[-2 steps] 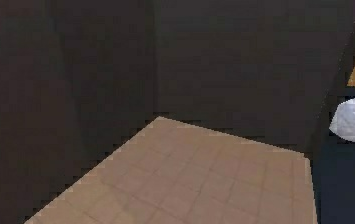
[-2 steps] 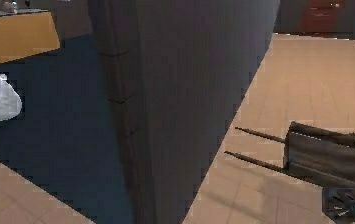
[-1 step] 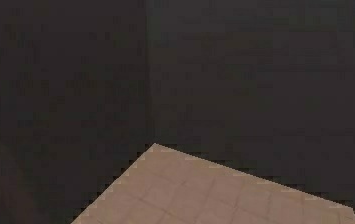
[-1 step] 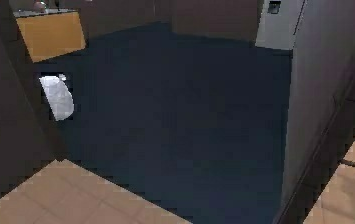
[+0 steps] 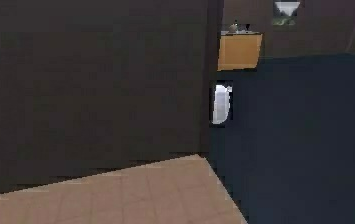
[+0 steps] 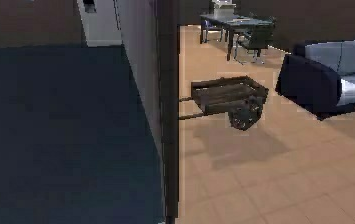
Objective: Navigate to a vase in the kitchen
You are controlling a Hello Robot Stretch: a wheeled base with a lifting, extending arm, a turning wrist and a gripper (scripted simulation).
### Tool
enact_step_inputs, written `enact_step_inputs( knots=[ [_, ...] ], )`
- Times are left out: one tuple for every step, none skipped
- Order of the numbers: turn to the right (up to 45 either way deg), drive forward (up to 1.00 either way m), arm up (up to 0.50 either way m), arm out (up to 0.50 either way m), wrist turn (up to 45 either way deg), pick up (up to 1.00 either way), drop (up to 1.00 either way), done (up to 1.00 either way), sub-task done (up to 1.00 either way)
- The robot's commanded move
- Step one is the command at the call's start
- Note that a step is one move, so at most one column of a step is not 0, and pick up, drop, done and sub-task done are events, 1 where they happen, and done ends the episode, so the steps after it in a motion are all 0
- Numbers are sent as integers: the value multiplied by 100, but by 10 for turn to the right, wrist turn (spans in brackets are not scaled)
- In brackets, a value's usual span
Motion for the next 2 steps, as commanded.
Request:
enact_step_inputs(
  knots=[
    [390,0,0,0,0,0,0,0,0],
    [0,60,0,0,0,0,0,0,0]
  ],
)
